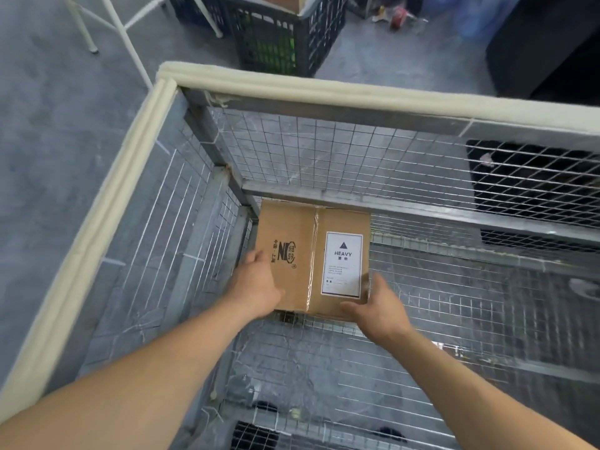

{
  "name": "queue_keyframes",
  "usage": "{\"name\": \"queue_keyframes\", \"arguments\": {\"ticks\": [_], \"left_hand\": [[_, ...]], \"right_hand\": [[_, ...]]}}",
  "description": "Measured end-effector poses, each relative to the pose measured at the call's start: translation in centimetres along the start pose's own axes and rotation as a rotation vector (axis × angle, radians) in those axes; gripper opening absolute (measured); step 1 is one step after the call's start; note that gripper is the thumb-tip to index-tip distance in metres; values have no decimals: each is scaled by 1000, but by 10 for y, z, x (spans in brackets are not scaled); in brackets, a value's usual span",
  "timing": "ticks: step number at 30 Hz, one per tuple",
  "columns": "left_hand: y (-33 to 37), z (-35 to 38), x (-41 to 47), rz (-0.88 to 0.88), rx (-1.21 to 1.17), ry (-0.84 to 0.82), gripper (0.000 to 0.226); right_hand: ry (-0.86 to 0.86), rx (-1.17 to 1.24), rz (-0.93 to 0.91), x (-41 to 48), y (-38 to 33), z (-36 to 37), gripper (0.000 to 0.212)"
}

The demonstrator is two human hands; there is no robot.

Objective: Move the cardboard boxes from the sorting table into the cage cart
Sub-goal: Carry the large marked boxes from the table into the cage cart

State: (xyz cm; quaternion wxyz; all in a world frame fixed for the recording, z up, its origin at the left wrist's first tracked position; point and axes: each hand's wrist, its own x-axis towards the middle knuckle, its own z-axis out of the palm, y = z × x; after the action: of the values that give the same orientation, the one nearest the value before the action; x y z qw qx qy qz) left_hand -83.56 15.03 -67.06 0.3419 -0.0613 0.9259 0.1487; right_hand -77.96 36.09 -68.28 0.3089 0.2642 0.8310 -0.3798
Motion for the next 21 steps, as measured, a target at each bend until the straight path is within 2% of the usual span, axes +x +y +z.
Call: {"name": "queue_keyframes", "arguments": {"ticks": [5, 10, 16, 21], "left_hand": [[32, -37, -56, 154, 140, 10, 92], [76, -96, -123, 348, 239, 61, 83], [136, -179, -212, 592, 330, 141, 85], [190, -235, -292, 812, 389, 215, 83]], "right_hand": [[53, -147, -8, -61, -15, -36, 80], [162, -151, -40, -138, -45, -89, 75], [378, -136, -48, -249, -82, -166, 57], [585, -83, -14, -351, -95, -229, 61]]}}
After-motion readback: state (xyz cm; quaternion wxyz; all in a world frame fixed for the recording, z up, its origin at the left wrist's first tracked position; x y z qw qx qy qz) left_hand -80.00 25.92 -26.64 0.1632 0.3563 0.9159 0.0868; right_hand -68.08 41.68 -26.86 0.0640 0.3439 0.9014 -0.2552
